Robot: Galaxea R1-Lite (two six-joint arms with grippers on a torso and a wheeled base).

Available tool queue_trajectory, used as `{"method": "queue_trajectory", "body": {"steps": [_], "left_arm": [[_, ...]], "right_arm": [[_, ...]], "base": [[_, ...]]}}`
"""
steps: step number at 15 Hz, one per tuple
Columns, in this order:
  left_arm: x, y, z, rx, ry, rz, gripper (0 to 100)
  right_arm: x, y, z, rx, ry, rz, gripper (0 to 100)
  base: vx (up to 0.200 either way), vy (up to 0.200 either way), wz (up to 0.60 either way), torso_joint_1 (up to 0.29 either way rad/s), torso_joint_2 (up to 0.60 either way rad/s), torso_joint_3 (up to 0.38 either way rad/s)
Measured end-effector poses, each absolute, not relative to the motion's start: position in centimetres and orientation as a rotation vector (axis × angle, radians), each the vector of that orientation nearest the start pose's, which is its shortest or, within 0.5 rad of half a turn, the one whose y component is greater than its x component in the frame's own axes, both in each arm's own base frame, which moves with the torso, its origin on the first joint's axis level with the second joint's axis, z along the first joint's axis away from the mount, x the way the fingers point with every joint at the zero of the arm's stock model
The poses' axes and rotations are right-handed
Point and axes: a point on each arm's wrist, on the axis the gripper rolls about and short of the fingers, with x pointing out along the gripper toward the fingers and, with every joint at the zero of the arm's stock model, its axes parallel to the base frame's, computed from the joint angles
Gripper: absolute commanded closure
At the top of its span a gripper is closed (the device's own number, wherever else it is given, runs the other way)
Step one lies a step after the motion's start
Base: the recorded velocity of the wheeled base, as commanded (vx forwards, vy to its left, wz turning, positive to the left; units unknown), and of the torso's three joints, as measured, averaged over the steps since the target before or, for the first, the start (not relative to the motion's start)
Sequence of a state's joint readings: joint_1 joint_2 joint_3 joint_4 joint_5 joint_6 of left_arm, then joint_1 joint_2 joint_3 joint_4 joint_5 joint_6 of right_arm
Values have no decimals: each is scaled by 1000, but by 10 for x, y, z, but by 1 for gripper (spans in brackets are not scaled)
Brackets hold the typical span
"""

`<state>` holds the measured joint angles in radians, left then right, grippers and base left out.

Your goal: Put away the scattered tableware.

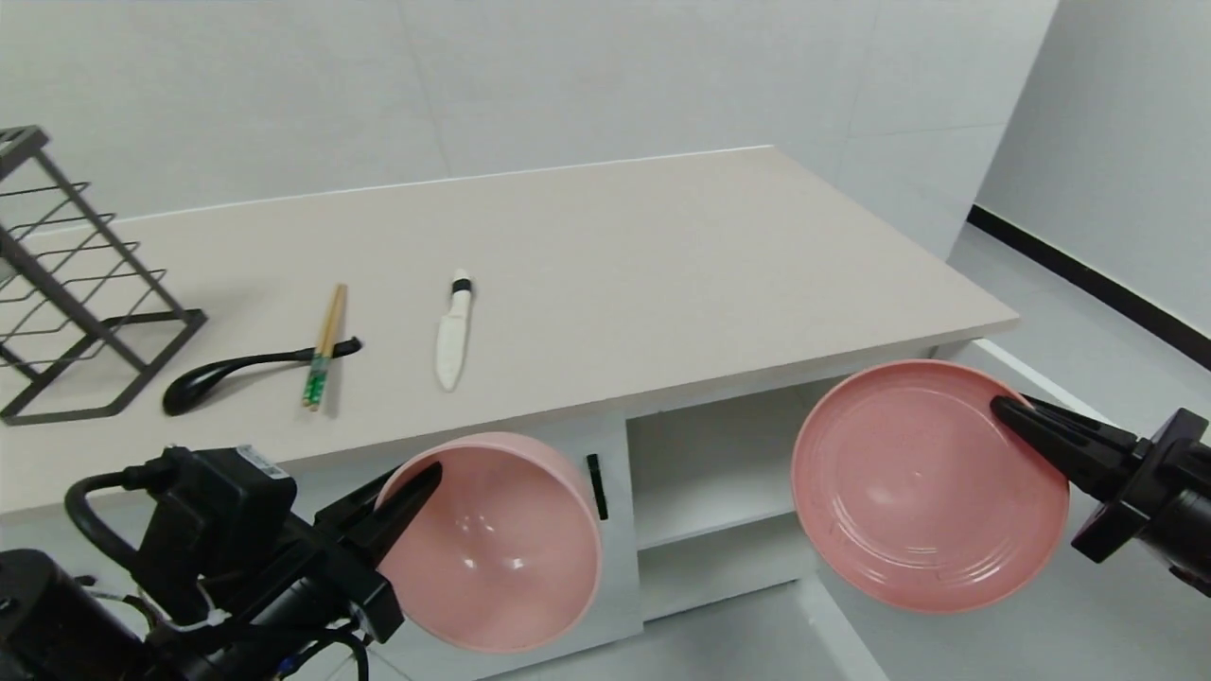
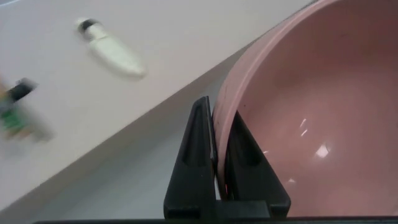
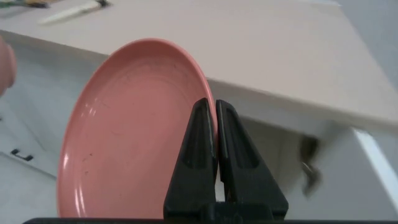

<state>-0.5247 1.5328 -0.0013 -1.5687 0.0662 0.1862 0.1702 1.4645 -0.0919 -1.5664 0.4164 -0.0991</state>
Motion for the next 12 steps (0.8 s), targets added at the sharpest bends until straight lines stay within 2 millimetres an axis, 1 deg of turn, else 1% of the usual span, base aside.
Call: {"method": "queue_trajectory", "body": {"steps": [2, 5, 7, 8, 12], "left_arm": [[151, -86, 131, 173, -74, -455, 100], [152, -86, 130, 169, -69, -454, 100], [152, -86, 130, 169, -67, -455, 100], [152, -86, 130, 169, -67, -455, 100], [153, -87, 130, 169, -67, -456, 100]], "right_arm": [[171, 39, 162, -121, -232, 575, 100], [171, 39, 162, -120, -228, 577, 100], [170, 39, 161, -120, -224, 576, 100], [170, 39, 160, -120, -222, 576, 100], [169, 39, 159, -120, -214, 577, 100]], "base": [[0, 0, 0, -95, 197, 134], [0, 0, 0, -167, 408, 243], [0, 0, 0, -83, 207, 122], [0, 0, 600, -32, 100, 51], [0, 0, 0, -112, 299, 184]]}}
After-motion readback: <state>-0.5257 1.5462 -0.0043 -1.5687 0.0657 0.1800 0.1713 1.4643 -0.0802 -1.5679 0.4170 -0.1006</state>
